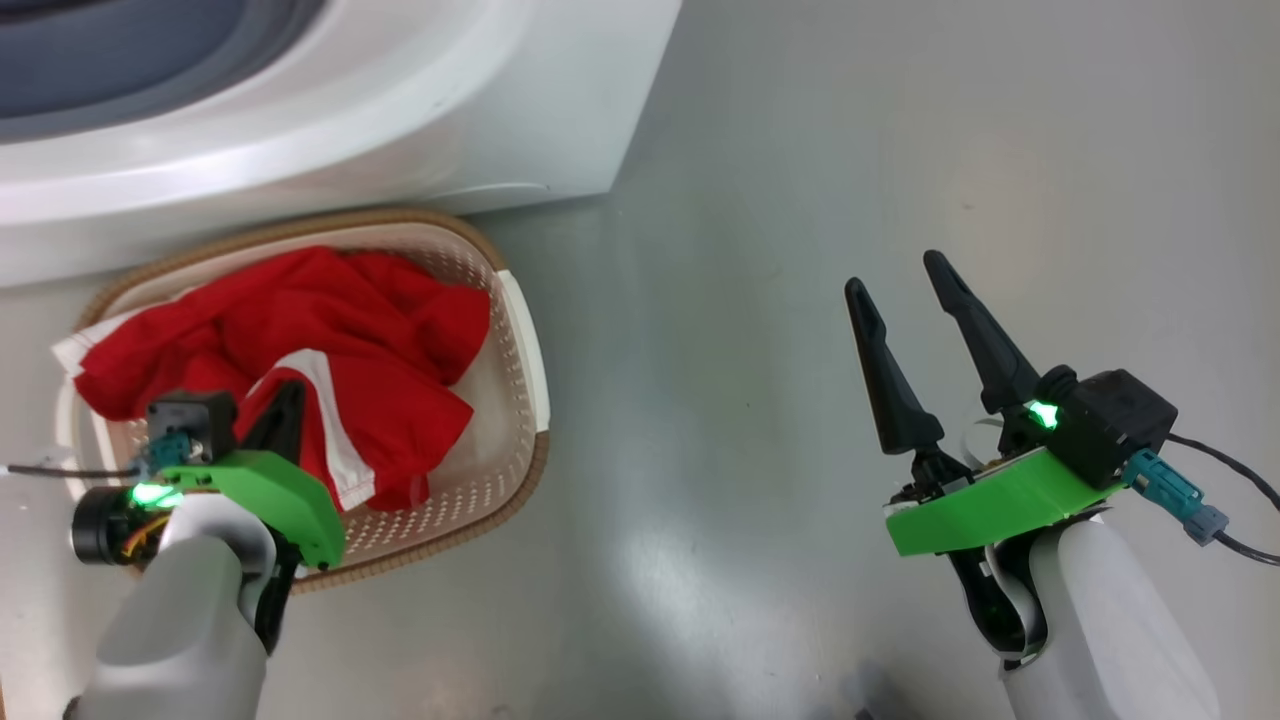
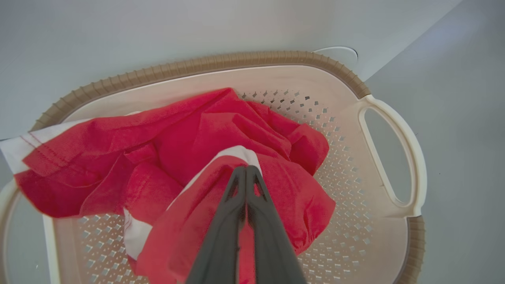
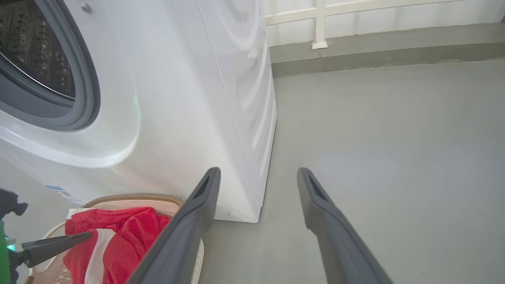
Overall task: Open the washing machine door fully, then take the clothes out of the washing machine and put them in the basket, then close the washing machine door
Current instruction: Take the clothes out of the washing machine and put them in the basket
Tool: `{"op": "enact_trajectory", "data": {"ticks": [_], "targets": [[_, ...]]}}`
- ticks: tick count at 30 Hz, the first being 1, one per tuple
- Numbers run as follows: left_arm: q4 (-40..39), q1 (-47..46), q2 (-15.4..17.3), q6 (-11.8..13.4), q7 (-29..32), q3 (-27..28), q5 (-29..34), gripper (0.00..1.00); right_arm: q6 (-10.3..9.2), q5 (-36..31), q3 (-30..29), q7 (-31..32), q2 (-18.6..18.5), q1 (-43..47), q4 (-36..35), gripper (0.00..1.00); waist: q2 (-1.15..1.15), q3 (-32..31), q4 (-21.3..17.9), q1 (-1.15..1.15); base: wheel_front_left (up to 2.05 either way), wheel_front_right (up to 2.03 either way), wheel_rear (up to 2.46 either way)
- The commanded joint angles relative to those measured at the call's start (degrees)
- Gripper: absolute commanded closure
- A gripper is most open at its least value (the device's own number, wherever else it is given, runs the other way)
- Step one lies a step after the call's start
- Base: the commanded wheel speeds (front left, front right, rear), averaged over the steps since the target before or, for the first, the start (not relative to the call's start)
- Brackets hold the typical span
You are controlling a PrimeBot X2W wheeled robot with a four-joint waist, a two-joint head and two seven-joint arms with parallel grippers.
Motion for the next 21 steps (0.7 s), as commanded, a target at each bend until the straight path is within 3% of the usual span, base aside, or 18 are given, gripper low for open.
{"op": "enact_trajectory", "data": {"ticks": [1, 17, 19, 21], "targets": [[0.7, -0.8, 2.4, -0.2, -0.5, 0.8, -0.6, 1.0, 0.09, -0.2, 1.4, -0.3, 0.3, -0.1, -1.5, 0.0, 0.0, 1.4, -0.9, 0.0, 0.0, 0.0, 0.0], [7.8, -5.0, 2.9, -0.2, -0.5, -4.2, -5.9, 1.0, 0.09, -0.7, 2.3, -0.3, 0.5, -0.5, -1.6, 0.0, 0.0, 3.2, -1.6, 0.0, 0.0, 0.0, 0.0], [8.0, -5.1, 3.0, -0.2, -0.5, -4.7, -6.9, 0.85, 0.09, -0.8, 2.3, -0.3, 0.4, -0.5, -1.5, 0.0, 0.0, 3.0, -1.6, 0.0, 0.0, 0.0, 0.0], [8.0, -5.0, 3.0, -0.2, -0.5, -5.3, -7.8, 0.54, 0.09, -0.8, 2.2, -0.3, 0.4, -0.5, -1.5, 0.0, 0.0, 2.7, -1.5, 0.0, 0.0, 0.0, 0.0]]}}
